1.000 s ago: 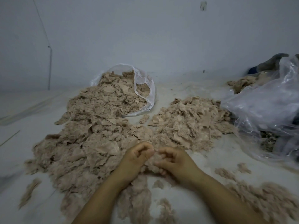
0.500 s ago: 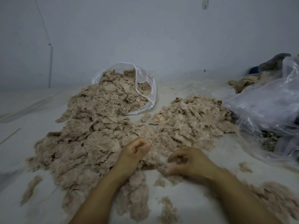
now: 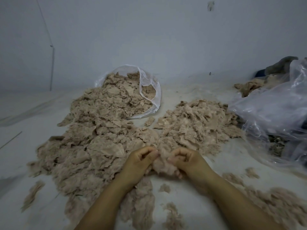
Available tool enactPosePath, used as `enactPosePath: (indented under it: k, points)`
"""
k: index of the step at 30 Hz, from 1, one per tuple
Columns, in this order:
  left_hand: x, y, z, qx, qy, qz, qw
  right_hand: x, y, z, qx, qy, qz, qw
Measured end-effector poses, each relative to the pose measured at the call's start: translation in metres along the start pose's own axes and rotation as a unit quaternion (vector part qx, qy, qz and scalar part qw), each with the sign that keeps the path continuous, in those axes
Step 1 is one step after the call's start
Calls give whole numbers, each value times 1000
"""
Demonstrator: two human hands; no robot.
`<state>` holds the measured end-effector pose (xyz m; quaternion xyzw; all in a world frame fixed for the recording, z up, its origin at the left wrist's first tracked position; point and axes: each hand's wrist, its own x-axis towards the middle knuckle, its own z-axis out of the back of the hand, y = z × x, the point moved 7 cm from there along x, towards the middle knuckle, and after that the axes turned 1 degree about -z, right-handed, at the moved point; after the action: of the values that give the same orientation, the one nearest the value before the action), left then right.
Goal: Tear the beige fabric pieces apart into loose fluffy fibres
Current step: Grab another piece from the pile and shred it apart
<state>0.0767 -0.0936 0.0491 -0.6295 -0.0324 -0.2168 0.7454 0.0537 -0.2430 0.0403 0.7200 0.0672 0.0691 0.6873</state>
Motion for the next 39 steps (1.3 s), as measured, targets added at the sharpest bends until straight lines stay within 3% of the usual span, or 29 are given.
enactPosePath:
  k: [3,5,7,9,12,13,17,20,22,24,27,29,31,36,39]
  points:
    - [3,7,21,187,-62,-6,980,9,23,29,173,-104,48,978]
    - [3,18,23,311,-31,16,950,19,27,34,210,-113,36,971]
    - [3,26,17,382,8,18,924,25,20,23,39,-116,3,992]
    - [2,24,15,406,1,15,914,30,11,2,-166,-71,8,983]
    - [0,22,17,406,-14,8,914,41,0,-25,-444,2,52,894]
    - [-2,22,18,409,-19,9,912,42,0,-28,-479,2,62,876]
    - [-4,17,22,431,-45,4,901,31,-12,-30,-471,44,46,880]
    - [-1,11,16,449,-19,-43,892,24,7,-3,-228,-35,21,973]
    - [2,2,18,427,12,-55,903,26,28,22,-75,-124,41,989]
    - [4,-3,23,403,62,-55,911,27,34,28,-157,-146,54,975]
    - [0,-2,36,397,83,-54,913,23,10,-9,-258,-41,35,965]
    - [-8,5,38,385,78,-52,918,20,-9,-36,-385,15,53,921]
    - [-18,15,32,390,101,-44,914,23,-14,-47,-450,12,83,889]
    - [-17,22,39,392,104,-34,913,17,-3,-12,-308,-83,63,946]
    - [-10,17,40,421,58,-23,905,13,-1,0,-248,-88,54,963]
